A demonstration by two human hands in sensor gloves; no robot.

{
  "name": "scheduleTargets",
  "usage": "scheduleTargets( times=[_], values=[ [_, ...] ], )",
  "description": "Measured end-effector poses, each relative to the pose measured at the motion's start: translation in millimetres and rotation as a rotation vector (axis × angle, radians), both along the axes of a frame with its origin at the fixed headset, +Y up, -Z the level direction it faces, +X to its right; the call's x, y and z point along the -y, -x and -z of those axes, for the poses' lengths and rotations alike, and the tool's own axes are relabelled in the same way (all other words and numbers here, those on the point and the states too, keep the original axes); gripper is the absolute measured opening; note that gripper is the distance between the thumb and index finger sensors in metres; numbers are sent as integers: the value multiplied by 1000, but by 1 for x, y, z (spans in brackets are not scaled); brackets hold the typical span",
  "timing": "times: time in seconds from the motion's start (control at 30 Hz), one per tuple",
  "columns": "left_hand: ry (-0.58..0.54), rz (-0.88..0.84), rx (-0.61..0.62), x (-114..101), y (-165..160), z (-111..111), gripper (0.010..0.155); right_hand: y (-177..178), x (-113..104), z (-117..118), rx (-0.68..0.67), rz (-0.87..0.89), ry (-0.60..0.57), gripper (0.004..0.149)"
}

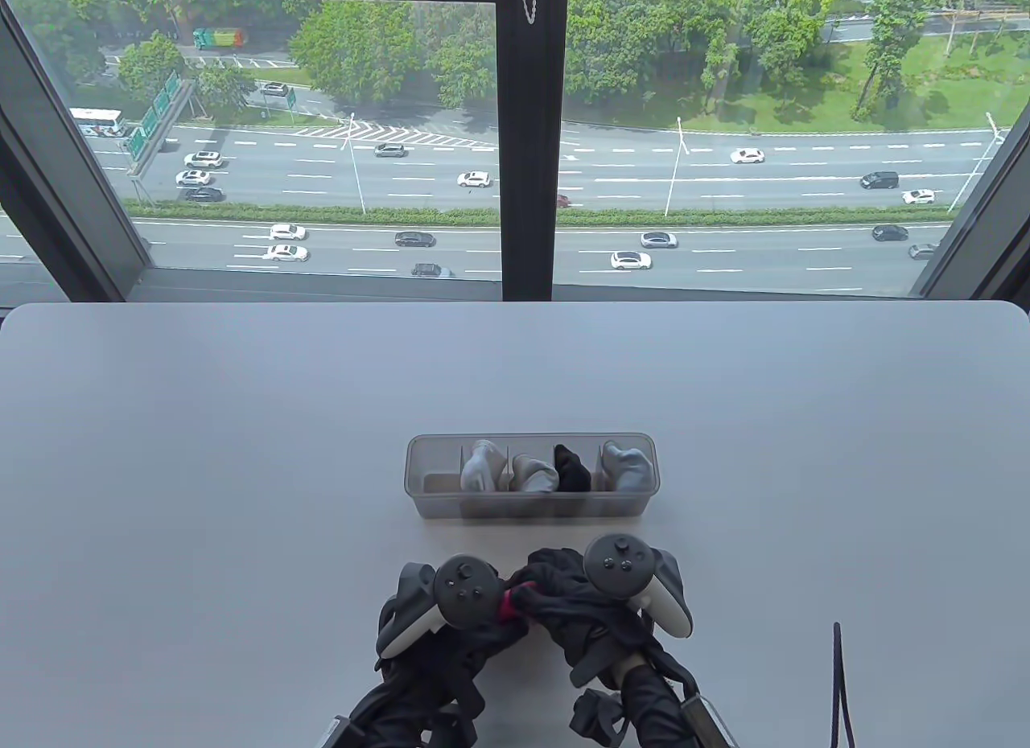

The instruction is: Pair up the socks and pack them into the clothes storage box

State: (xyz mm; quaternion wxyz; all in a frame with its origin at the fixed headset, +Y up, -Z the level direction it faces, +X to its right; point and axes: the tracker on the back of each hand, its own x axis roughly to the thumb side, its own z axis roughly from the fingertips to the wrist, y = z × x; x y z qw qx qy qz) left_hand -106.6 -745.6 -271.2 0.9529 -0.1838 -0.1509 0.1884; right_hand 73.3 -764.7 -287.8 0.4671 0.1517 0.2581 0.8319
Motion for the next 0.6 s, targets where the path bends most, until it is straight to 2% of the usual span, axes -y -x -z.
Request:
scheduleTargets(
  times=[0.03, 0.13, 0.17, 0.23, 0.33, 0.43, 0.53, 0.6],
  values=[
    [-30, -7, -6, -3, -1, -1, 67, -3, 3, 0, 22, 12, 20, 46],
    [-134, -16, 21, -8, -4, -4, 53, -5, 4, 1, 39, 34, 42, 49],
    [-137, -5, 22, -9, -5, -4, 51, -4, 4, 0, 36, 28, 33, 53],
    [-102, -2, 29, -8, -3, -3, 49, -3, 2, -1, -2, -8, -15, 69],
    [-31, -3, 28, -5, 2, -1, 50, -1, -1, 0, -17, -34, -32, 59],
    [-9, -9, 34, -4, 2, 0, 54, -1, -4, 0, -7, -52, -57, 50],
    [-26, 9, 20, -7, 3, -1, 73, -2, 0, -1, 28, 22, 2, 49],
    [-133, -37, -2, -11, 2, -2, 60, -5, 2, 0, 50, 30, 17, 49]
  ],
)
